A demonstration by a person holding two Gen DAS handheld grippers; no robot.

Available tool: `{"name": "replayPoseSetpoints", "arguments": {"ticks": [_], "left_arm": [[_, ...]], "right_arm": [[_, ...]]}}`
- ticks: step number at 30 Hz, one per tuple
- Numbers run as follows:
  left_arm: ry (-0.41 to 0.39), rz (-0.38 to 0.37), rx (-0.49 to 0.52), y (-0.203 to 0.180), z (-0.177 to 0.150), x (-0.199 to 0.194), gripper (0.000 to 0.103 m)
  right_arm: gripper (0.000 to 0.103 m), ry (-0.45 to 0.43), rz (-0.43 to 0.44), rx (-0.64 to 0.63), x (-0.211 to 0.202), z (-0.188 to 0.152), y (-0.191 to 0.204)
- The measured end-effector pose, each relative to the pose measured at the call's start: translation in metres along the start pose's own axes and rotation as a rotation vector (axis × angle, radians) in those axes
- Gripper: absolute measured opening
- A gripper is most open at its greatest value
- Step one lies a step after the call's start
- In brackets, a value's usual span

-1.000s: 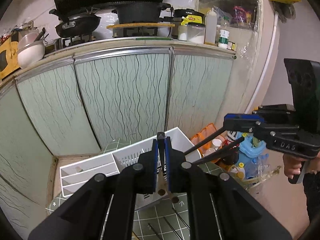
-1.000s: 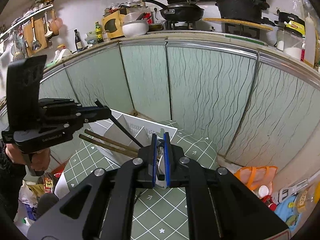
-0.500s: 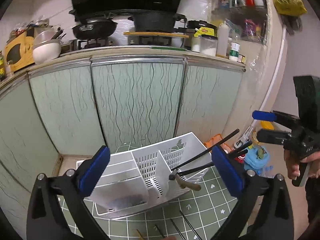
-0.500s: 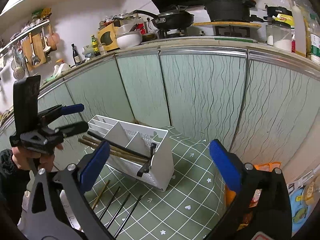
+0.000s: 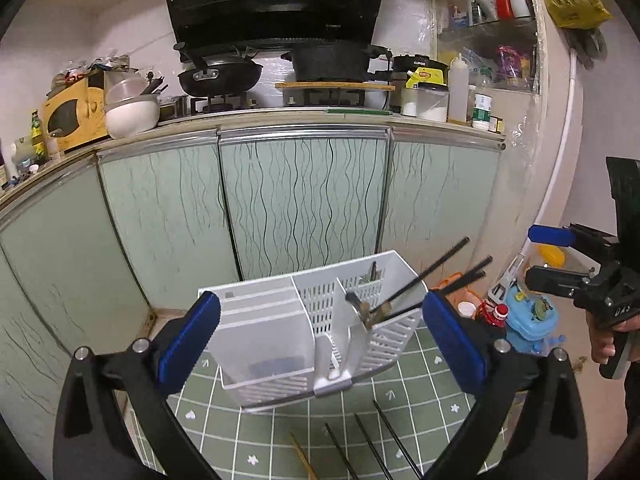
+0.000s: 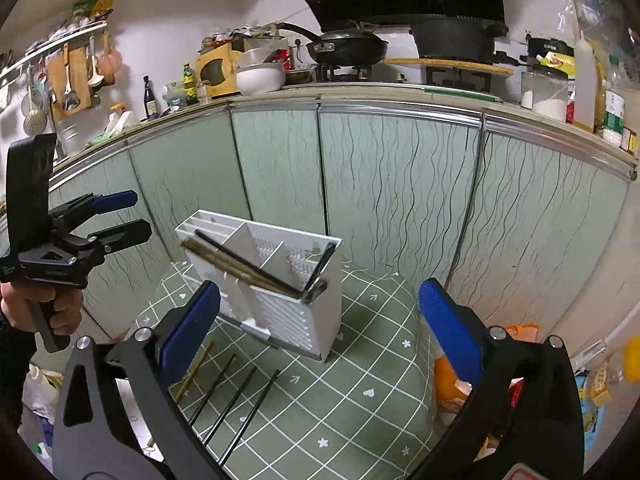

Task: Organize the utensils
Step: 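Open both tools and move them back over the remaining chopsticks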

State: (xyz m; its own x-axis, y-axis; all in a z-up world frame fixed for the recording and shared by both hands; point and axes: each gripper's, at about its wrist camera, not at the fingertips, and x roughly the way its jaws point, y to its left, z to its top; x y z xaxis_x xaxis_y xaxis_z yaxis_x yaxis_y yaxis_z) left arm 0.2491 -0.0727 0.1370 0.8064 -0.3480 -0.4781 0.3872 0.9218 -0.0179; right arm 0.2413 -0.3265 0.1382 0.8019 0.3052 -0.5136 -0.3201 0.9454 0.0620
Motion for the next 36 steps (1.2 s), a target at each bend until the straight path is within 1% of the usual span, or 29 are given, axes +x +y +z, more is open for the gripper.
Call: {"name": "replayPoseSetpoints", "arguments": {"ticks": [4, 7, 9, 13, 17, 22, 25, 28, 36], "left_arm": [[-0.007, 0.012, -0.013, -0.002, -0.011, -0.012, 0.099], [0.012, 0.033, -0.05, -0.002, -0.022, -0.02, 0.099], [0.013, 0.033, -0.083, 0.001, -0.032, -0.027, 0.099], [0.014, 0.076, -0.105, 0.003, -0.051, -0.038, 0.099], [0.013, 0.123, -0.111, 0.006, -0.069, -0.047, 0.099], [0.013, 0.181, -0.082, 0.008, -0.082, -0.055, 0.099], [0.004, 0.197, -0.086, 0.011, -0.089, -0.062, 0.099], [-0.007, 0.197, -0.092, 0.012, -0.096, -0.069, 0.099], [0.008, 0.224, -0.079, 0.01, -0.125, -0.078, 0.099]], "right_arm": [[0.096, 0.0, -0.023, -0.018, -0.008, -0.012, 0.011], [0.096, -0.003, -0.032, -0.018, -0.014, -0.022, 0.017], [0.096, -0.005, -0.04, -0.014, -0.017, -0.029, 0.019], [0.096, 0.004, -0.047, -0.024, -0.021, -0.045, 0.028], [0.096, 0.019, -0.035, -0.02, -0.024, -0.061, 0.034], [0.096, 0.03, -0.051, -0.022, -0.025, -0.081, 0.041], [0.096, 0.039, -0.053, -0.013, -0.026, -0.093, 0.042], [0.096, 0.053, -0.062, -0.008, -0.026, -0.105, 0.045], [0.096, 0.073, -0.085, -0.002, -0.026, -0.133, 0.049]]}}
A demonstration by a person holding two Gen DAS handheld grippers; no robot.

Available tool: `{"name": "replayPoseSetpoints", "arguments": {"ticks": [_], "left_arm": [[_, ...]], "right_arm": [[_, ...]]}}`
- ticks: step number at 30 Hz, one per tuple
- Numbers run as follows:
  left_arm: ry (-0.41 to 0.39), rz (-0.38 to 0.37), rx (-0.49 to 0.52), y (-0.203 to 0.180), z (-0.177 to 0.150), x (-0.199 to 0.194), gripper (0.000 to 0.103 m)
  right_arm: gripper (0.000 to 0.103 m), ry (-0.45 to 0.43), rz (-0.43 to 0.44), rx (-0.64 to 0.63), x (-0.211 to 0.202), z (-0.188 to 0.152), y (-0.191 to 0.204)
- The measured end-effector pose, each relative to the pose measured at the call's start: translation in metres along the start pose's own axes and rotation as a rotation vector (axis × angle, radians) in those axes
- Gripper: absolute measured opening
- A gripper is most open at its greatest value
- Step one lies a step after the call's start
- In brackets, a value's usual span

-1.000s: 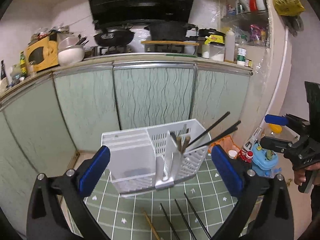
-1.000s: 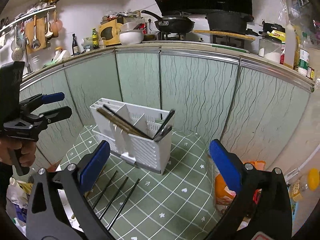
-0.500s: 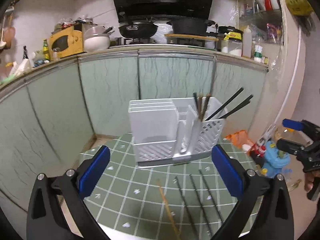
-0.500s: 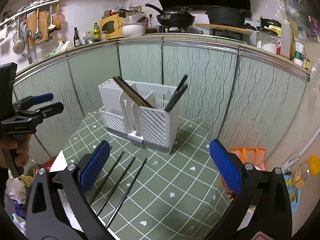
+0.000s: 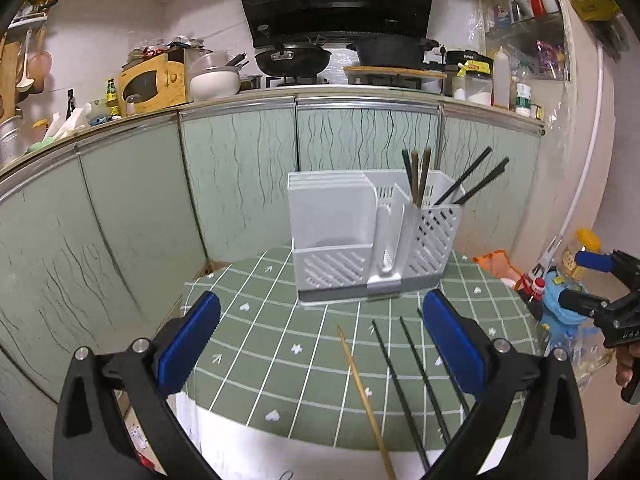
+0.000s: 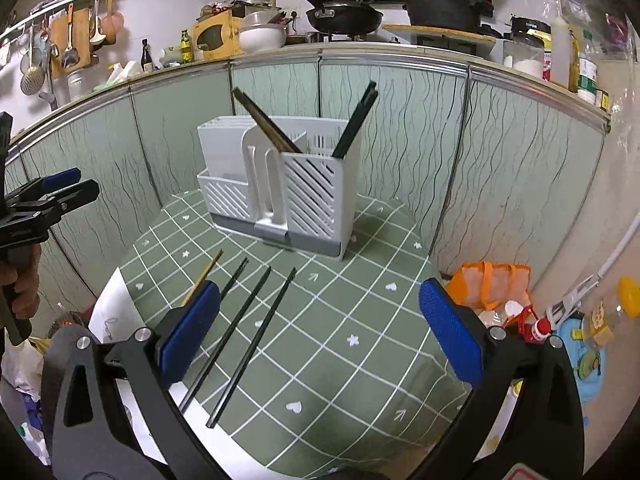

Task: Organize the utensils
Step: 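Open both tools and move them back over the remaining chopsticks, then close the left tool on the wooden chopstick while the right grasps a black chopstick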

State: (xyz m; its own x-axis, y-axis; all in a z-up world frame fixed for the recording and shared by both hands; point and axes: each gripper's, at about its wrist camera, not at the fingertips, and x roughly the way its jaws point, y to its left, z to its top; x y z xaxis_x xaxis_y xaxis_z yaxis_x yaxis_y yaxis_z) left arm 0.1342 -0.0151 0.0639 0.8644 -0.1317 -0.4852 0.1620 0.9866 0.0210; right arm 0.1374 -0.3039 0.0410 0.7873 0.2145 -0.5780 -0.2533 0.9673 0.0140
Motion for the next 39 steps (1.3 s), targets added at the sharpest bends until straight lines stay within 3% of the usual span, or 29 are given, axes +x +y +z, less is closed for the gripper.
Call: {"name": "replayPoseSetpoints", "arguments": {"ticks": [10, 22, 28, 39], "left_arm": [[0.01, 0.042, 0.053, 0.004, -0.036, -0.002, 0.099], [0.057, 0.047, -0.038, 0.018, -0.074, 0.001, 0.099], [0.07, 0.096, -0.044, 0.014, -0.089, 0.002, 0.099], [0.127, 0.102, -0.045, -0.012, -0.13, 0.009, 0.099]], "right_arm": [[0.096, 0.01, -0.038, 0.006, 0.006, -0.03, 0.004], [0.096, 0.019, -0.057, 0.008, 0.018, -0.054, 0.014], [0.096, 0.035, -0.061, 0.025, 0.025, -0.07, 0.024], [0.096, 0.084, -0.066, 0.049, 0.042, -0.107, 0.05]]}}
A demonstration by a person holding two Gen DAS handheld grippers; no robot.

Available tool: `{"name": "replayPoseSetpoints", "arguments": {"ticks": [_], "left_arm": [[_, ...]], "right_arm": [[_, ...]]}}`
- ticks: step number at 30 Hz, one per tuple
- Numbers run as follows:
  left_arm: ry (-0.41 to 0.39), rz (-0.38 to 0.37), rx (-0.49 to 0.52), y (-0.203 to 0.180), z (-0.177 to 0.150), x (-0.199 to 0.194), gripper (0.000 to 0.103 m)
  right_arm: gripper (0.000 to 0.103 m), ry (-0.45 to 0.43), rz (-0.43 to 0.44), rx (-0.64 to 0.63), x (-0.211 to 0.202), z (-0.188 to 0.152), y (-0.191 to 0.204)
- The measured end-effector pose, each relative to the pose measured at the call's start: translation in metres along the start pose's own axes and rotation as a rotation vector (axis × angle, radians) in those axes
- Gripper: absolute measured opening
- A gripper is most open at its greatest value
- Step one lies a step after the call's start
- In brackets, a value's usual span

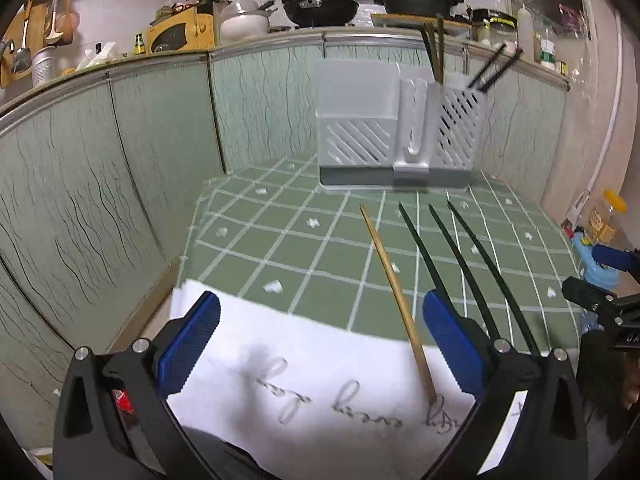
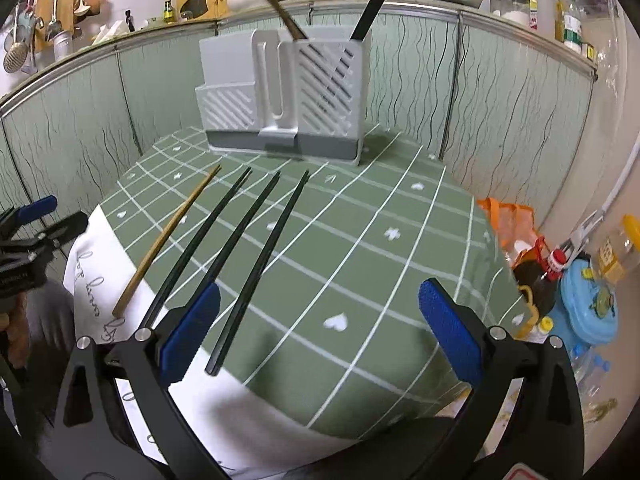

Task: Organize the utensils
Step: 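Close the left tool on the wooden chopstick while the right grasps a black chopstick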

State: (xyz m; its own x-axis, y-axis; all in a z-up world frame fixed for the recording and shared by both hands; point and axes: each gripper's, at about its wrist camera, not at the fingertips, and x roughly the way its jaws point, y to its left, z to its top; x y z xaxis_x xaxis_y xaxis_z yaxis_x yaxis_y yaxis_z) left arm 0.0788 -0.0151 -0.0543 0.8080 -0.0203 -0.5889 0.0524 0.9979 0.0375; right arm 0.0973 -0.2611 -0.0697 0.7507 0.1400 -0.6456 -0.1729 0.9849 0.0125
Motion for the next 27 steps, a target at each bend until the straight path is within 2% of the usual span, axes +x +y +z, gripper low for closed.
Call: {"name": "replayPoseSetpoints", "arguments": {"ticks": [4, 7, 10, 18, 22, 27], "left_arm": [[0.02, -0.012, 0.001, -0.01, -0.014, 0.006, 0.099], [0.029, -0.025, 0.001, -0.017, -0.019, 0.01, 0.097], [0.047, -0.037, 0.005, -0.023, -0.026, 0.014, 0.088], [0.099, -0.056, 0.036, -0.039, -0.042, 0.025, 0.073], [0.087, -0.044, 0.048, -0.045, -0.046, 0.025, 0.069], [0.077, -0.035, 0.054, -0.05, -0.047, 0.022, 0.057]], "right_arm": [[0.096, 0.022, -0.004, 0.007, 0.008, -0.013, 0.009], [0.092, 0.038, -0.001, 0.007, 0.013, -0.019, 0.014], [0.088, 0.047, -0.008, 0.003, 0.017, -0.025, 0.02], [0.067, 0.033, -0.032, -0.001, 0.021, -0.036, 0.036], [0.052, 0.013, -0.046, -0.008, 0.019, -0.037, 0.041], [0.037, -0.003, -0.076, -0.002, 0.016, -0.04, 0.043]]}}
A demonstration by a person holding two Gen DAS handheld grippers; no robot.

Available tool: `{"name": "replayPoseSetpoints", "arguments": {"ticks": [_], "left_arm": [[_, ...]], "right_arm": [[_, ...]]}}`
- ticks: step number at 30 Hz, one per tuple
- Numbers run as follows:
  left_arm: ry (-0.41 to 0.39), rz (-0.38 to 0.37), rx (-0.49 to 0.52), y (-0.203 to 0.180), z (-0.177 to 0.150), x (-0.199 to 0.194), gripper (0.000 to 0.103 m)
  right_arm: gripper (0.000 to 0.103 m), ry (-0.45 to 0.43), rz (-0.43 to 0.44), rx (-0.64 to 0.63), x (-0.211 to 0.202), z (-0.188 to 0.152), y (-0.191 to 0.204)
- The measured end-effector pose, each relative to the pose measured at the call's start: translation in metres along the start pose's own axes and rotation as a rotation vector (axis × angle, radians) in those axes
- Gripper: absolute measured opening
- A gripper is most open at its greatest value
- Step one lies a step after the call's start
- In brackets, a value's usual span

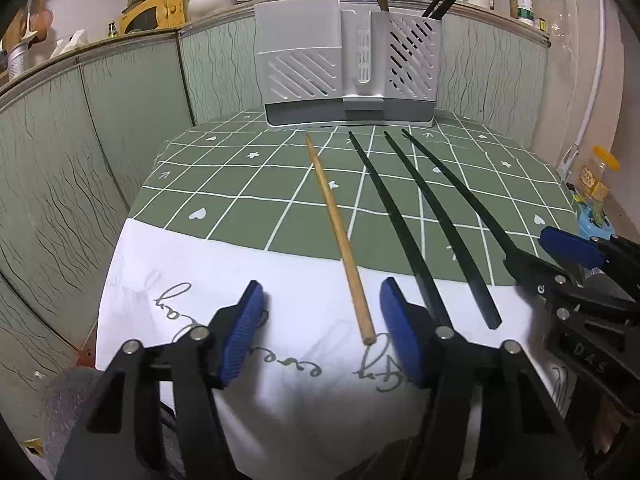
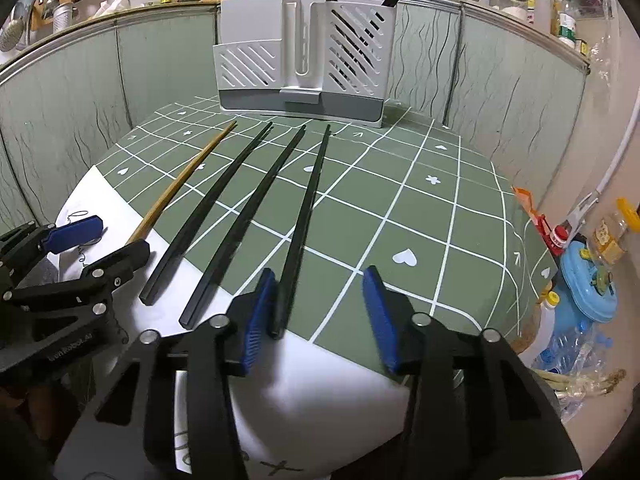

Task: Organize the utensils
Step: 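Close the left tool on the wooden chopstick while the right grasps a black chopstick, then lift both held chopsticks upright and carry them toward the white holder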

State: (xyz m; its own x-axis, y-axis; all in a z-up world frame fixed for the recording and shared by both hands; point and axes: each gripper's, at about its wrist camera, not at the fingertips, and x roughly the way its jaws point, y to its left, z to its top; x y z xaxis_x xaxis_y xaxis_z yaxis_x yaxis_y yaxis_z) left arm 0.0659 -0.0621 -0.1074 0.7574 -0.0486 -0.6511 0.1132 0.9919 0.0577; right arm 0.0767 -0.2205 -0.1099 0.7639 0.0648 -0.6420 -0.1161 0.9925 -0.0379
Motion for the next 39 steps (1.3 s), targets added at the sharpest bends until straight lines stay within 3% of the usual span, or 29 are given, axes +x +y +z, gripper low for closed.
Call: {"name": "replayPoseSetpoints", "arguments": {"ticks": [13, 17, 20, 39], "left_arm": [[-0.009, 0.036, -0.028, 0.0, -0.002, -0.005, 0.026], [-0.014, 0.047, -0.03, -0.002, -0.003, -0.007, 0.014], [-0.014, 0.041, -0.036, -0.001, -0.002, -0.007, 0.008], [-0.023, -0.001, -0.071, 0.009, 0.014, -0.027, 0.008]], "right_arm": [[0.019, -0.01, -0.011, -0.005, -0.004, -0.006, 0.005], [0.006, -0.008, 0.01, 0.001, -0.004, -0.007, 0.007], [0.006, -0.004, 0.009, 0.013, -0.004, -0.006, 0.007], [0.006, -0.031, 0.029, 0.061, -0.028, 0.013, -0.013]]}}
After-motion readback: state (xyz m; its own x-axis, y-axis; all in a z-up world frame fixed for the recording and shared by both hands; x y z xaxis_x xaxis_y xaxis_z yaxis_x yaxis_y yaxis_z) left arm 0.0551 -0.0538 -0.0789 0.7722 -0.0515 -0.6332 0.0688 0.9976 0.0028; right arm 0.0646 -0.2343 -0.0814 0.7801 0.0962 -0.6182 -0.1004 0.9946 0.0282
